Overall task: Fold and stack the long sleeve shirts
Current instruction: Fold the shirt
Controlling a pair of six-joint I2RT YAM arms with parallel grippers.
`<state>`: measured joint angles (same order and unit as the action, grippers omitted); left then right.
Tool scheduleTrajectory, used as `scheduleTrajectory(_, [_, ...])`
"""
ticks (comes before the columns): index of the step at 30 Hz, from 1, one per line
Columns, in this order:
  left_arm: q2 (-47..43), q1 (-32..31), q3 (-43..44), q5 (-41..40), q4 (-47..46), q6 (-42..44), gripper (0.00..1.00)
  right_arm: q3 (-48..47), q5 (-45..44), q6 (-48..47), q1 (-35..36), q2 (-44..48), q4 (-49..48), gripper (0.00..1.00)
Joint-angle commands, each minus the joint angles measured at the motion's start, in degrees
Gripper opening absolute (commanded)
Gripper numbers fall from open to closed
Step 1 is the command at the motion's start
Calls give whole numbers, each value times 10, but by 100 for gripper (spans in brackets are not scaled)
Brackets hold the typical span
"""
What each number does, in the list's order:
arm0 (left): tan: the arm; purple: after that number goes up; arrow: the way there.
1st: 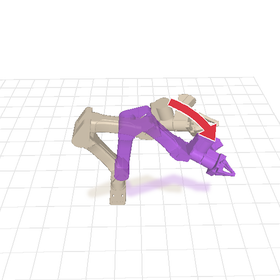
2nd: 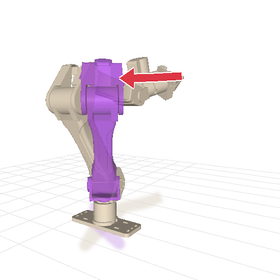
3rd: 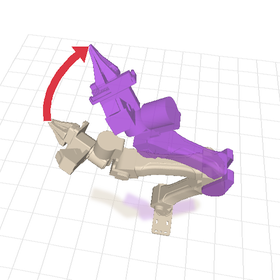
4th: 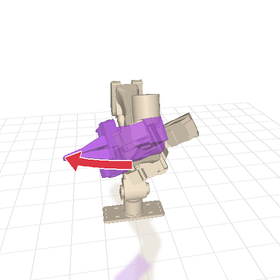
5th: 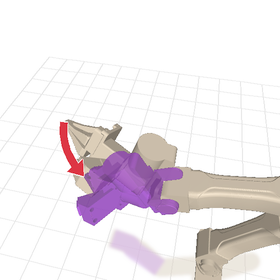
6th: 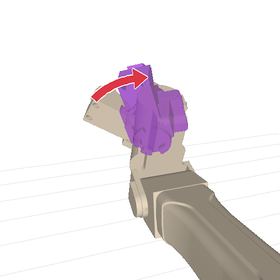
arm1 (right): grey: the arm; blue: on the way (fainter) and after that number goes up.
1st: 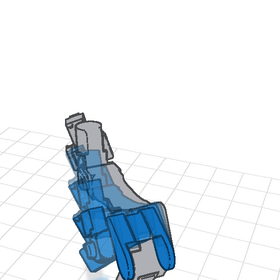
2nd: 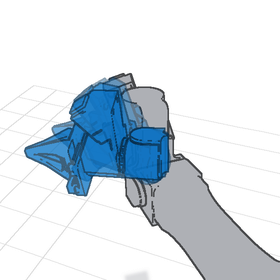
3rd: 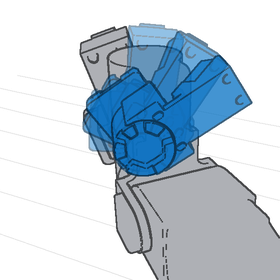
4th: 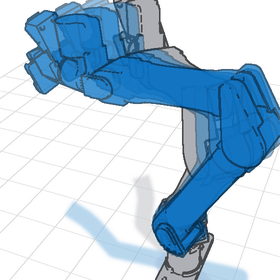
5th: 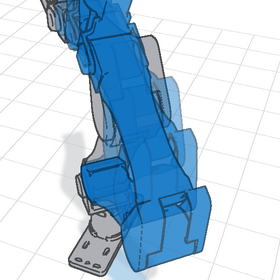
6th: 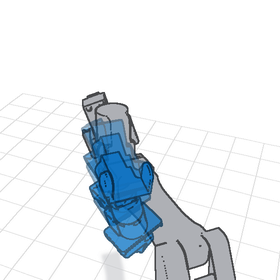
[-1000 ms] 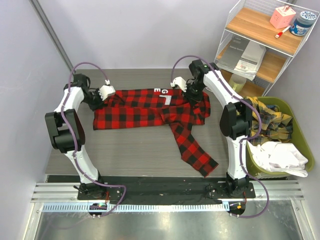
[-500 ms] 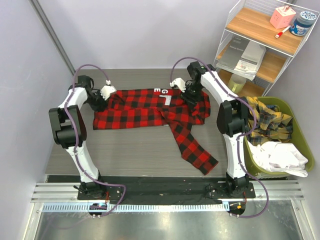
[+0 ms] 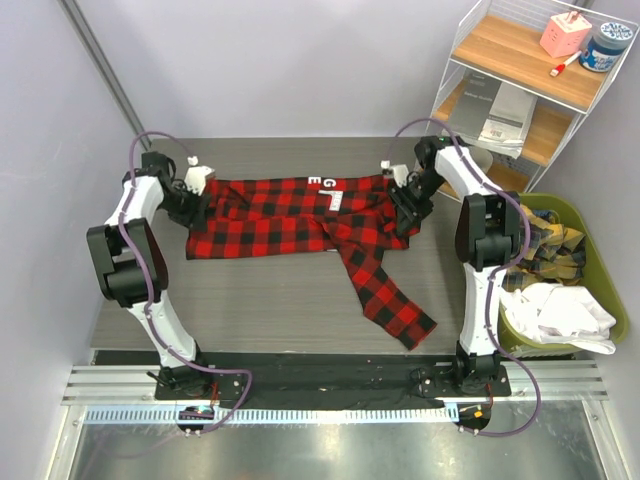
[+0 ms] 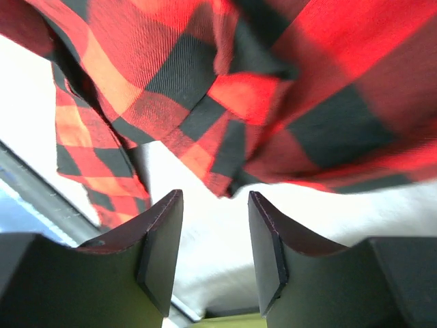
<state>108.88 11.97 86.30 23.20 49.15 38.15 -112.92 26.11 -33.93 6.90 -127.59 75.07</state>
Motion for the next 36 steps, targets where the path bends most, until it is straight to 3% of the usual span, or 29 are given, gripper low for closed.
scheduleTrajectory(1, [-16,-1,-32,18,12,-83,50,44,17,69,10,16,-25,48])
scheduleTrajectory(8, [1,-3,-84,-48,-19,-103,53,75,-31,98,11,-6,-77,45])
scheduleTrajectory(12, [15,-3,-110,-100,-34,-100,48,125,-68,100,11,1,-106,20])
scheduleTrajectory(15, [24,-3,-125,-117,-34,-93,44,158,-93,97,11,1,-117,10])
scheduleTrajectory(19, [7,-1,-165,-174,-55,-77,38,217,-139,86,11,21,-150,4])
scheduleTrajectory(25, [-33,8,-229,-188,-54,-52,33,250,-171,65,13,51,-166,1])
scheduleTrajectory(29, [-63,17,-261,-178,-70,-51,34,273,-185,48,20,74,-168,3])
scheduleTrajectory(31, [-82,19,-258,-151,-58,-52,41,264,-168,41,21,81,-145,16])
scheduleTrajectory(32, [-94,19,-257,-102,-52,-45,44,260,-163,40,19,95,-138,27])
scheduleTrajectory(36, [-181,15,-235,40,-21,-14,57,256,-117,9,16,158,-102,50])
